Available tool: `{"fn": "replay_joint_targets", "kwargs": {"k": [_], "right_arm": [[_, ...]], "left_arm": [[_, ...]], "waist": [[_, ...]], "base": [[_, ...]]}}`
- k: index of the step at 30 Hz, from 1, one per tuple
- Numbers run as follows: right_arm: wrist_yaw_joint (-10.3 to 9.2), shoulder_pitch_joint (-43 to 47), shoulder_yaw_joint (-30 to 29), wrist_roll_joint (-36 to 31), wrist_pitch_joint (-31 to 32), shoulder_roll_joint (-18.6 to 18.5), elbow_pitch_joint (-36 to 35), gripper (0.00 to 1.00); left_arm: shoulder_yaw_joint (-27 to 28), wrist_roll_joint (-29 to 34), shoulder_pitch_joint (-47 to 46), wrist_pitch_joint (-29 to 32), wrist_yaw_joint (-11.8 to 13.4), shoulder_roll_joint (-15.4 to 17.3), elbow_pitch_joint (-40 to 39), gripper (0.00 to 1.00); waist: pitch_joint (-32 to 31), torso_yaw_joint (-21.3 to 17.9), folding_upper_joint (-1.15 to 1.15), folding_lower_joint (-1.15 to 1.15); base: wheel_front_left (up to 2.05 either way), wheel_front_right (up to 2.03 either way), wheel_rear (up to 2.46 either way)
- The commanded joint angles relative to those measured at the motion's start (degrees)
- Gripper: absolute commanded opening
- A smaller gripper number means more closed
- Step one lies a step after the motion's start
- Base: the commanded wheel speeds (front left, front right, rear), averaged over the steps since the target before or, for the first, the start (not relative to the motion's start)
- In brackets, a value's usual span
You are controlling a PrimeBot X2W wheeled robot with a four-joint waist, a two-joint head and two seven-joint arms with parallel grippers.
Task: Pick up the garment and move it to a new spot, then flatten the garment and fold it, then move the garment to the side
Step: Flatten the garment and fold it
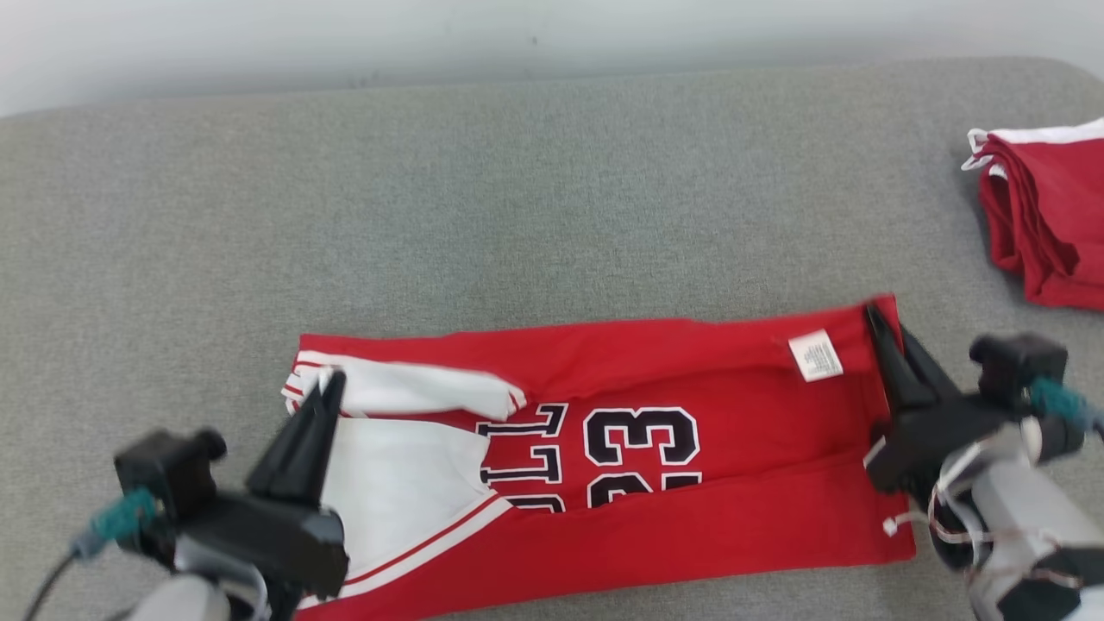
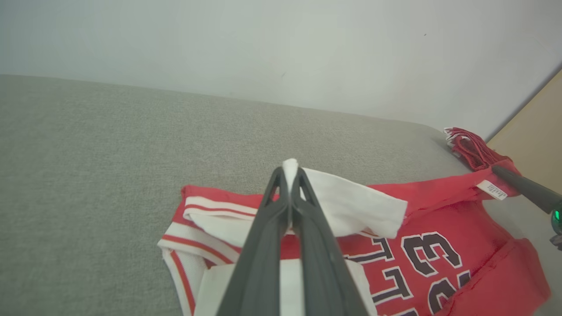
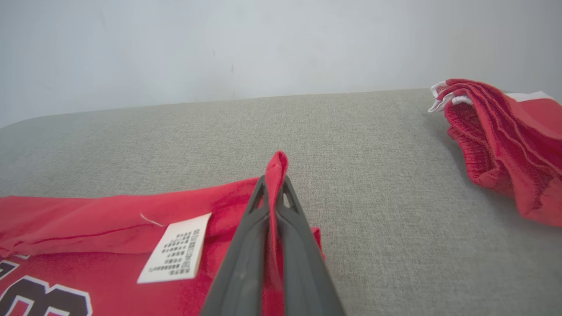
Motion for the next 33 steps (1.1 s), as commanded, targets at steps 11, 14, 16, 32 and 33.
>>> {"fn": "replay_joint_targets", "kwargs": {"k": [11, 14, 16, 32, 33], "right_arm": [[0.01, 12.0, -7.5, -2.9, -0.2, 1.5, -8.0, 1.0], [0.01, 13.5, -9.0, -2.6, -0.2, 1.6, -9.7, 1.0], [0.01, 14.4, -9.5, -2.2, -0.2, 1.6, -10.3, 1.0], [0.01, 15.1, -10.1, 2.9, 0.1, 1.6, -7.4, 1.0], [0.01, 14.9, -10.0, 2.9, 0.1, 1.6, -6.9, 1.0]], "left_arm": [[6.3, 5.5, 10.6, -0.2, 0.0, -4.9, -1.1, 1.0], [9.9, 8.8, 11.9, -0.2, 0.6, -6.4, -2.3, 1.0], [13.0, 11.3, 13.0, -0.2, 0.6, -7.6, -3.3, 1.0], [32.3, 30.6, 20.6, -0.1, -4.5, -20.4, -6.4, 1.0], [32.8, 31.3, 20.6, -0.2, -5.0, -20.9, -6.2, 1.0]], "waist": [[-2.2, 0.1, 0.0, 0.01], [-2.6, 0.2, 0.0, 0.01], [-2.7, 0.2, 0.0, 0.01], [-4.2, 2.2, 0.0, 0.01], [-4.2, 2.4, 0.0, 0.01]], "base": [[0.0, 0.0, 0.0], [0.0, 0.0, 0.0], [0.0, 0.0, 0.0], [0.0, 0.0, 0.0], [0.0, 0.0, 0.0]]}}
